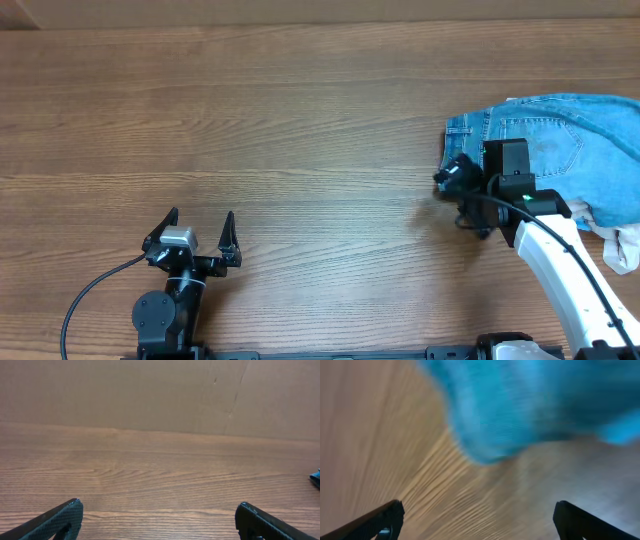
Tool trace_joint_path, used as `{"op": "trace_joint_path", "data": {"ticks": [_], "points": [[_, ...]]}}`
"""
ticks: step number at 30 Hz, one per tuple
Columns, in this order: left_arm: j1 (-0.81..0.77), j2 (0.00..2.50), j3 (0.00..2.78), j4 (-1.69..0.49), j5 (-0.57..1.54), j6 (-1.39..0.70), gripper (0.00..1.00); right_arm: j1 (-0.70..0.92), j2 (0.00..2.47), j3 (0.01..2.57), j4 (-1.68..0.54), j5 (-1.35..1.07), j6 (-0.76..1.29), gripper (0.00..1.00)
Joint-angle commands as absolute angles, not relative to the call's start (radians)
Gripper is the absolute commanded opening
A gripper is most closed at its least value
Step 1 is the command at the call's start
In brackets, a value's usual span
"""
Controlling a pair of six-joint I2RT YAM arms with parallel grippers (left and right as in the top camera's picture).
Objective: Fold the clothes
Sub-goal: 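Reach the right gripper to the jeans waistband and grasp it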
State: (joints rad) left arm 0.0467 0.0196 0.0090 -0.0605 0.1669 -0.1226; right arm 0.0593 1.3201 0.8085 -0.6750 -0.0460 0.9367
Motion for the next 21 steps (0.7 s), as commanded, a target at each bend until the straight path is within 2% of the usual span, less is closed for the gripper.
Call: {"op": "trace_joint_path", "data": {"ticks": [1,5,10,21], "points": [[0.052,0.015,0.005,-0.062,0.157,-0.104,1.0,0.058,1.316,0.82,-0.666,0.109,1.131,1.0],[0.052,0.015,0.005,-0.062,0.157,-0.104,1.0,0.059,1.368,0.82,-0.572,0.06,1.132,1.0],[0.052,0.015,0.005,-0.062,0.157,-0.104,1.0,0.062,1.479,0.819,-0.583,0.047,1.313,1.0],[0.052,0.015,0.005,-0.062,0.157,-0.104,1.0,0.064,1.589,0.819,-0.408,0.064,1.313,1.0]]}}
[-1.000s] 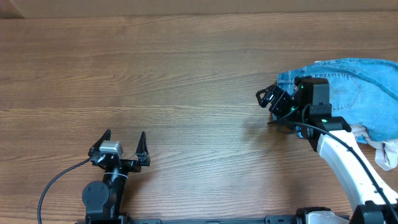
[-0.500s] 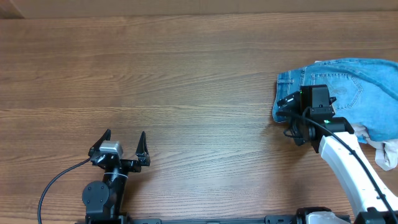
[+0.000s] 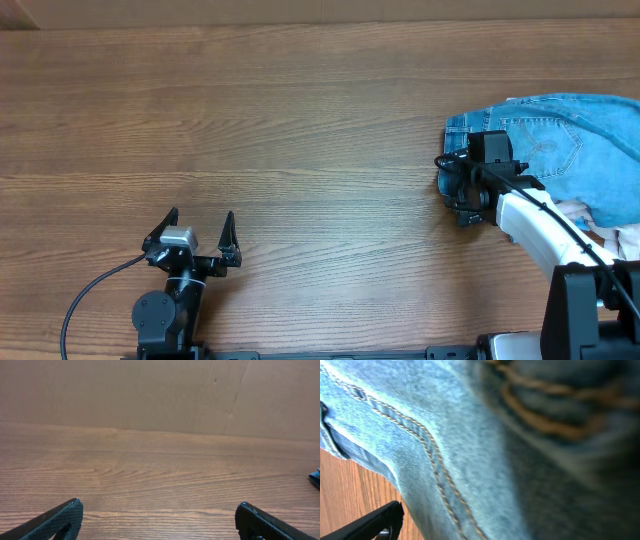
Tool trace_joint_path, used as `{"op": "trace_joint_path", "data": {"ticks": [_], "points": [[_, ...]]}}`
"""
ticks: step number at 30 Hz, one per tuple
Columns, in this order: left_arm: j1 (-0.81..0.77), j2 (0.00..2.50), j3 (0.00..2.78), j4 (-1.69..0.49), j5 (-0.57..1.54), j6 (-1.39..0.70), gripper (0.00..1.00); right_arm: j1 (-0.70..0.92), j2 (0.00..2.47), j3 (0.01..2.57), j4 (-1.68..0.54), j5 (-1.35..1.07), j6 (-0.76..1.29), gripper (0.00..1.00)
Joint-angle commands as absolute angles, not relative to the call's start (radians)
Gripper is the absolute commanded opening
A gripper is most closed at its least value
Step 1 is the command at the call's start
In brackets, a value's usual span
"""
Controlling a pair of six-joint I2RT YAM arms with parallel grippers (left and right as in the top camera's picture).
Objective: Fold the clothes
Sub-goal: 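Reach the right gripper to the jeans waistband and grasp it, then lift the jeans with the right gripper and drag them leftward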
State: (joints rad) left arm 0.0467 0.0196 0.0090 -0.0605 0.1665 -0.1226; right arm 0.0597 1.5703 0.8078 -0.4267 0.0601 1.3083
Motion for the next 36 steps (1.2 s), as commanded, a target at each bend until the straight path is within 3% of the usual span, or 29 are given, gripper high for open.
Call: {"op": "trace_joint_path", "data": {"ticks": [1,4,9,12,14,15,17,25,29,36], "points": [[0.052,0.015,0.005,-0.062,0.157,-0.104,1.0,0.064,1.596,0.819,-0.403,0.081,1.314,0.94],[0.052,0.015,0.005,-0.063,0.157,-0.104,1.0,0.069,1.616,0.819,-0.39,0.12,1.313,0.71],[0.052,0.015,0.005,-0.062,0.157,-0.104,1.0,0.117,1.623,0.82,-0.331,0.191,1.253,0.63],[0.052,0.015,0.005,-0.062,0.157,-0.104,1.0,0.118,1.623,0.82,-0.322,0.195,1.214,0.46],[0.052,0.015,0.005,-0.063,0.157,-0.104,1.0,0.118,1.623,0.82,-0.318,0.196,1.195,0.4],[0.052,0.015,0.005,-0.063,0.157,-0.104,1.0,0.118,1.623,0.82,-0.313,0.199,1.168,0.33],[0.052,0.015,0.005,-0.063,0.157,-0.104,1.0,0.118,1.613,0.821,-0.295,0.199,1.09,0.04],[0.052,0.015,0.005,-0.063,0.157,-0.104,1.0,0.15,1.355,0.92,-0.34,0.129,0.859,0.04],[0.052,0.015,0.005,-0.062,0.157,-0.104,1.0,0.2,1.29,0.968,-0.333,-0.004,0.867,0.04],[0.052,0.015,0.005,-0.062,0.157,-0.104,1.0,0.405,1.29,1.084,-0.234,-0.007,0.91,0.04]]}}
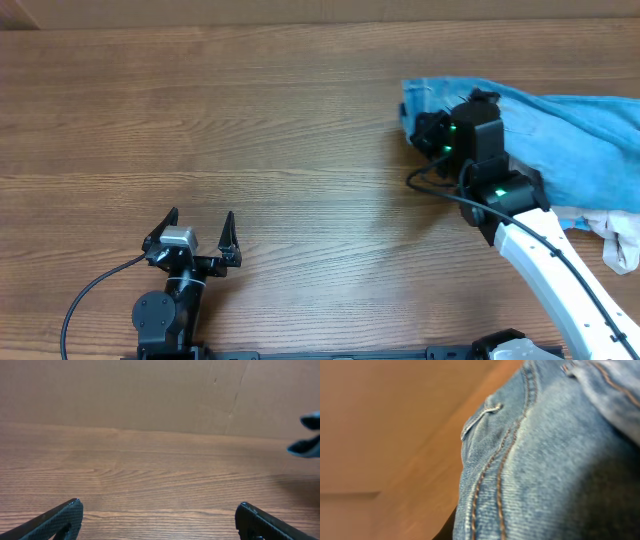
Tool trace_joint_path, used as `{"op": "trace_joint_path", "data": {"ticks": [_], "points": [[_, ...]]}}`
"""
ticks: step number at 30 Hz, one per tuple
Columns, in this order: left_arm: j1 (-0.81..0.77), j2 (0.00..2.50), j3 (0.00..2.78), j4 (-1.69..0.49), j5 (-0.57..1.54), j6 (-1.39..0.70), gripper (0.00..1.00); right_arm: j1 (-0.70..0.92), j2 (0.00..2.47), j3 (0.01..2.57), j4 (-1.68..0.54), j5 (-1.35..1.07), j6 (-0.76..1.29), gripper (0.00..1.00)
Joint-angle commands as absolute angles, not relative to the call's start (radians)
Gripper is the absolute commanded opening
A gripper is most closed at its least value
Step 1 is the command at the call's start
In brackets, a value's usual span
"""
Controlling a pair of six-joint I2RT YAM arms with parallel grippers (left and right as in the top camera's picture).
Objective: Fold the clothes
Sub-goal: 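Lift the jeans with the right gripper and drag them leftward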
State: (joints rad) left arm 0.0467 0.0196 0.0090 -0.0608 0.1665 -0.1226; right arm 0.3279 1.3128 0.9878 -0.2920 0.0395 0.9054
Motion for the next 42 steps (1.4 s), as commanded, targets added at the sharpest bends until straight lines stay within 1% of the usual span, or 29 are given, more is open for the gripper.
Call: {"op": "trace_joint_path", "data": {"ticks": [1,4,7,9,11,14,17,22,25,31,34,38,40,42], "points": [[0.052,0.015,0.005,-0.063,0.157,-0.104,1.0,0.431,1.29,1.1,-0.214,-0.002,0.921,0.04],[0.052,0.015,0.005,-0.062,0.157,-0.104,1.0,0.481,1.29,1.11,-0.175,0.036,0.952,0.04],[0.052,0.015,0.005,-0.062,0.157,-0.104,1.0,0.524,1.29,1.115,-0.181,0.163,0.931,0.04],[0.052,0.015,0.005,-0.062,0.157,-0.104,1.0,0.533,1.29,1.166,-0.218,0.225,0.878,0.04],[0.052,0.015,0.005,-0.062,0.157,-0.104,1.0,0.533,1.29,1.276,-0.31,0.281,0.83,0.04],[0.052,0.015,0.005,-0.062,0.157,-0.104,1.0,0.532,1.29,1.467,-0.404,0.281,0.776,0.04],[0.052,0.015,0.005,-0.063,0.157,-0.104,1.0,0.532,1.29,1.59,-0.442,0.28,0.754,0.04],[0.052,0.015,0.005,-0.062,0.157,-0.104,1.0,0.55,1.295,1.61,-0.395,0.269,0.775,0.04],[0.052,0.015,0.005,-0.062,0.157,-0.104,1.0,0.592,1.323,1.61,-0.368,0.268,0.785,0.04],[0.052,0.015,0.005,-0.063,0.157,-0.104,1.0,0.666,1.453,1.61,-0.345,0.289,0.811,0.04],[0.052,0.015,0.005,-0.062,0.157,-0.104,1.0,0.713,1.527,1.61,-0.38,0.36,0.811,0.04],[0.052,0.015,0.005,-0.062,0.157,-0.104,1.0,0.764,1.675,1.61,-0.415,0.362,0.832,0.04],[0.052,0.015,0.005,-0.063,0.157,-0.104,1.0,0.787,1.743,1.61,-0.41,0.336,0.86,0.04],[0.052,0.015,0.005,-0.062,0.157,-0.104,1.0,0.81,1.831,1.61,-0.381,0.24,0.915,0.04]]}}
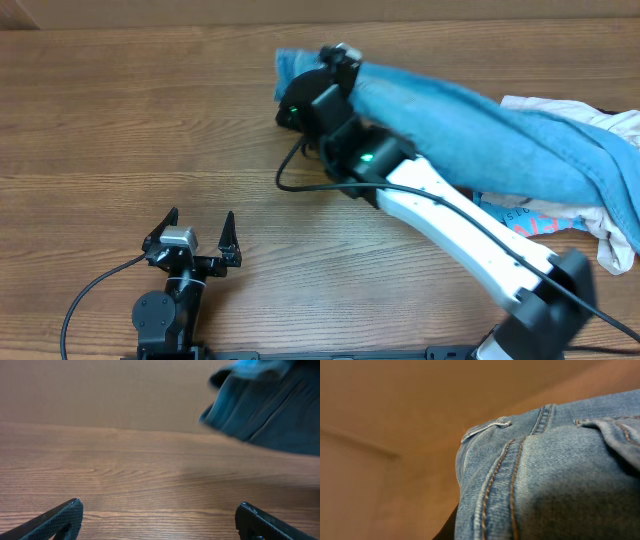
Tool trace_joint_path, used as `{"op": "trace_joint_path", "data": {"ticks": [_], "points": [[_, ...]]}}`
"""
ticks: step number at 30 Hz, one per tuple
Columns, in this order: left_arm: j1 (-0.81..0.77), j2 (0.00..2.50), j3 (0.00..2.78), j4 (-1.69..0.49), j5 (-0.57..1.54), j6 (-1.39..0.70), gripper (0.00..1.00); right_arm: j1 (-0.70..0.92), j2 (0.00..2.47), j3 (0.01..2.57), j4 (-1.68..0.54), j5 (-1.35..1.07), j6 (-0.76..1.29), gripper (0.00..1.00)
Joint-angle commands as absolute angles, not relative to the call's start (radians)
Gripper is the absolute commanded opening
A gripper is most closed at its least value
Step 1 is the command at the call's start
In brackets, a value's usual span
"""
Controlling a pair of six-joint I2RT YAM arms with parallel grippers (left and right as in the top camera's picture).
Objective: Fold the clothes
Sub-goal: 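Lift the jeans with the right gripper and drag them leftward, then lay the jeans flat and release, raising the right gripper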
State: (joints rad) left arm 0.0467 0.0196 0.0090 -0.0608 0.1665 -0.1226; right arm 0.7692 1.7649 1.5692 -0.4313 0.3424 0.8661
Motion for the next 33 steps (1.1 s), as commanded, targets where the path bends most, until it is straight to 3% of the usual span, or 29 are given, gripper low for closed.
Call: {"op": "trace_joint_path", "data": {"ticks": [1,7,23,25,27,29,30,33], "points": [[0.052,0.015,0.005,-0.062,0.157,-0.104,1.0,0.818,1.87,1.61,-0.364,0.204,0.957,0.04],[0.052,0.015,0.005,-0.062,0.157,-0.104,1.0,0.828,1.961,1.61,-0.254,0.011,1.045,0.04],[0.052,0.015,0.005,-0.062,0.157,-0.104,1.0,0.969,1.989,1.611,0.011,-0.049,1.087,0.05],[0.052,0.015,0.005,-0.063,0.157,-0.104,1.0,0.975,2.014,1.611,0.045,-0.058,1.114,0.21],[0.052,0.015,0.005,-0.063,0.157,-0.104,1.0,0.975,2.015,1.611,0.045,-0.055,1.068,0.55],[0.052,0.015,0.005,-0.062,0.157,-0.104,1.0,0.973,2.014,1.62,0.044,-0.055,0.994,0.78],[0.052,0.015,0.005,-0.062,0.157,-0.104,1.0,0.969,2.013,1.624,0.039,-0.058,0.96,0.83],[0.052,0.015,0.005,-0.063,0.157,-0.104,1.0,0.949,2.005,1.669,-0.047,-0.07,0.891,0.86]]}}
